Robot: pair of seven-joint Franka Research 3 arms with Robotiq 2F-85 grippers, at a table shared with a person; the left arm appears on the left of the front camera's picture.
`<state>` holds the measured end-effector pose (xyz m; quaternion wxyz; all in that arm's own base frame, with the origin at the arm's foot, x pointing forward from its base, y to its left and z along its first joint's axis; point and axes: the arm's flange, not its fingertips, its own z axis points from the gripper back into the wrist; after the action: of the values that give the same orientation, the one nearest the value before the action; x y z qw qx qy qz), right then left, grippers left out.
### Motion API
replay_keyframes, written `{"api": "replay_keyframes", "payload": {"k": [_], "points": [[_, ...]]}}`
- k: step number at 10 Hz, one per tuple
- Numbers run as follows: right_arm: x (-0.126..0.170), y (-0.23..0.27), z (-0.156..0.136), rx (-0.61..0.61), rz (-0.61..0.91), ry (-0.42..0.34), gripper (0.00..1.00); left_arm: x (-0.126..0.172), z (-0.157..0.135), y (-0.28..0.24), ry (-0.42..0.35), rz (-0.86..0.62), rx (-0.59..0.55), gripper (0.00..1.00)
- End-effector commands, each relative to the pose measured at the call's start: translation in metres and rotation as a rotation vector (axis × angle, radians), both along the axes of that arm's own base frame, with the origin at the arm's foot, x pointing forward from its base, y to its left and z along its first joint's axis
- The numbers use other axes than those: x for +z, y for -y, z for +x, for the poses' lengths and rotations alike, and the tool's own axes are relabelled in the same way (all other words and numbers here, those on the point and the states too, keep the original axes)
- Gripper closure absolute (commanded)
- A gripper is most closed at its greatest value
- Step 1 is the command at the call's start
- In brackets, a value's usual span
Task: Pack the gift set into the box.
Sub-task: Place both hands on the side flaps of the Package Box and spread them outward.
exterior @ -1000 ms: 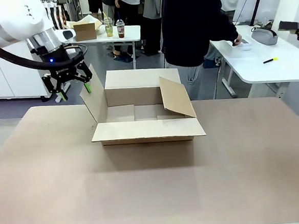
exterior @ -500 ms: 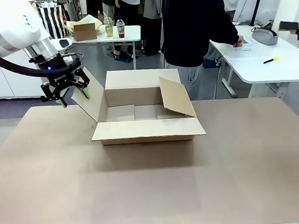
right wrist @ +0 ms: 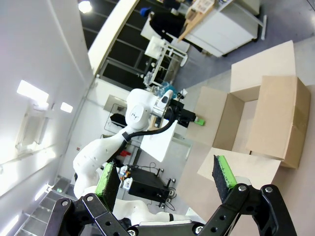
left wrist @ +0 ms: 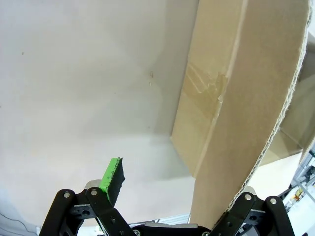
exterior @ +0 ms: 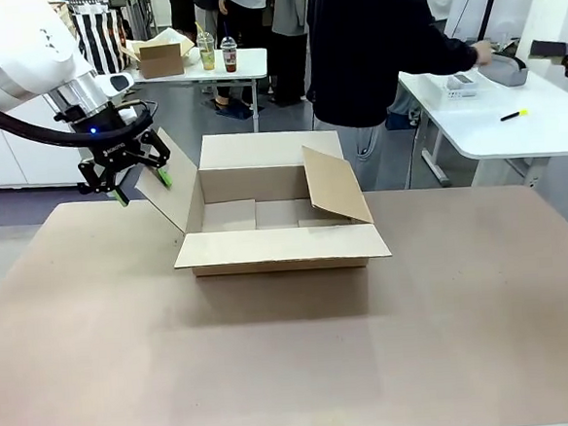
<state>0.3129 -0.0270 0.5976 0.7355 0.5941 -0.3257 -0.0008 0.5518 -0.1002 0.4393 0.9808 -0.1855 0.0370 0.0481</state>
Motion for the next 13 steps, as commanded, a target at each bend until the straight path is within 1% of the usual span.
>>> {"api": "replay_keyframes", "payload": {"k": [1, 2, 3, 4, 5, 6, 7, 8, 9, 10, 11, 13], "points": [[0.018, -0.025, 0.018, -0.05, -0.082, -0.021, 0.0, 0.002, 0.0, -0.001, 0.006, 0.011, -0.005, 0.0], [0.032, -0.063, 0.041, 0.041, -0.21, -0.025, 0.0, 0.002, 0.0, -0.001, 0.006, 0.011, -0.005, 0.0], [0.037, -0.09, 0.063, 0.064, -0.29, -0.042, 0.0, 0.002, 0.0, -0.001, 0.006, 0.011, -0.005, 0.0], [0.031, -0.119, 0.081, 0.07, -0.42, -0.1, 0.0, 0.002, 0.0, -0.001, 0.006, 0.011, -0.005, 0.0], [0.016, -0.149, 0.094, 0.062, -0.595, -0.149, 0.0, 0.002, 0.0, -0.001, 0.006, 0.011, -0.005, 0.0], [0.0, -0.182, 0.102, 0.037, -0.748, -0.146, 0.0, 0.002, 0.0, -0.001, 0.006, 0.011, -0.005, 0.0], [-0.021, -0.216, 0.106, 0.053, -0.918, -0.161, 0.0, 0.002, 0.0, -0.001, 0.006, 0.011, -0.005, 0.0], [-0.04, -0.239, 0.108, 0.071, -1.067, -0.175, 0.0, 0.002, 0.0, -0.001, 0.006, 0.011, -0.005, 0.0], [-0.055, -0.251, 0.106, 0.122, -1.115, -0.196, 0.0, 0.002, 0.0, -0.001, 0.006, 0.011, -0.005, 0.0], [-0.06, -0.25, 0.102, 0.134, -1.093, -0.181, 0.0, 0.002, 0.0, -0.001, 0.006, 0.011, -0.005, 0.0], [-0.058, -0.249, 0.099, 0.099, -1.034, -0.116, 0.0, 0.002, 0.0, -0.001, 0.006, 0.011, -0.005, 0.0], [-0.058, -0.249, 0.099, 0.099, -1.034, -0.116, 0.0, 0.002, 0.0, -0.001, 0.006, 0.011, -0.005, 0.0]]}}
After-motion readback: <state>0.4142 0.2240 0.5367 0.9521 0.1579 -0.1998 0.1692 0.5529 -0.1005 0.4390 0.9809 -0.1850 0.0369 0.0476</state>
